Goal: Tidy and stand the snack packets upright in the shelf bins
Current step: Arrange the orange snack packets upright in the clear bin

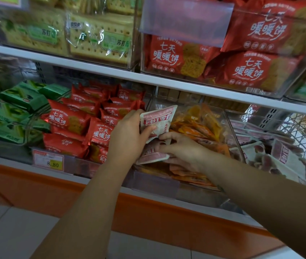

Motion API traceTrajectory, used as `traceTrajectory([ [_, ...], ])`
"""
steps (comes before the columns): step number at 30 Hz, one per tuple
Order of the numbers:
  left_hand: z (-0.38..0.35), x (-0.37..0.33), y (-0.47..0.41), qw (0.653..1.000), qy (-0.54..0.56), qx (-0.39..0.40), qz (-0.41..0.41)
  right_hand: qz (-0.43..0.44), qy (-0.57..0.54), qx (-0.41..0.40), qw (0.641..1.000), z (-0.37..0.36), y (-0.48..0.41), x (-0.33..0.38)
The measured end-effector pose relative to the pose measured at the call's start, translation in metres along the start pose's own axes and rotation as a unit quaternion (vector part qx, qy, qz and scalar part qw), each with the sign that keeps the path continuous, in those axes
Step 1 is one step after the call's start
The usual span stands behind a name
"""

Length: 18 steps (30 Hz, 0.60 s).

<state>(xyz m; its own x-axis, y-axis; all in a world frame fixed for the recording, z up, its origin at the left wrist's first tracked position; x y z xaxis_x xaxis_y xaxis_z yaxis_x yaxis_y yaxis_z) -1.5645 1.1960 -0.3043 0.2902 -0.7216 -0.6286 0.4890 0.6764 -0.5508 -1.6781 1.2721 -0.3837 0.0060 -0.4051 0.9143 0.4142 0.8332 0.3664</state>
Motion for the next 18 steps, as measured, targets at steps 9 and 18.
traceTrajectory([
  [9,0.010,-0.002,-0.001,0.995,0.093,-0.021,0.019,0.045,-0.057,-0.012,0.997,0.025,0.041,0.039],
  [18,0.010,-0.059,0.029,0.992,0.118,-0.021,-0.042,0.176,0.140,-0.180,0.958,0.118,0.149,0.047],
])
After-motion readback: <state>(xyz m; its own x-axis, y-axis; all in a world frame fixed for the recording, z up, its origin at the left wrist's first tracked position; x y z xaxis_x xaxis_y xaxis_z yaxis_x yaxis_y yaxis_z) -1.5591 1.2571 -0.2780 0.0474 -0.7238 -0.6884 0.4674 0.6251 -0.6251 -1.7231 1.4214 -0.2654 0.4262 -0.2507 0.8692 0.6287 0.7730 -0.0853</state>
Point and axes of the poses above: each hand's wrist, its own y-axis away from the middle knuckle, its own z-axis out of the back of the hand, x = y × z, the point moved 9 cm from there along -y, towards the middle knuckle, and after that the axes turned 1 degree about z, right-handed, at the moved point
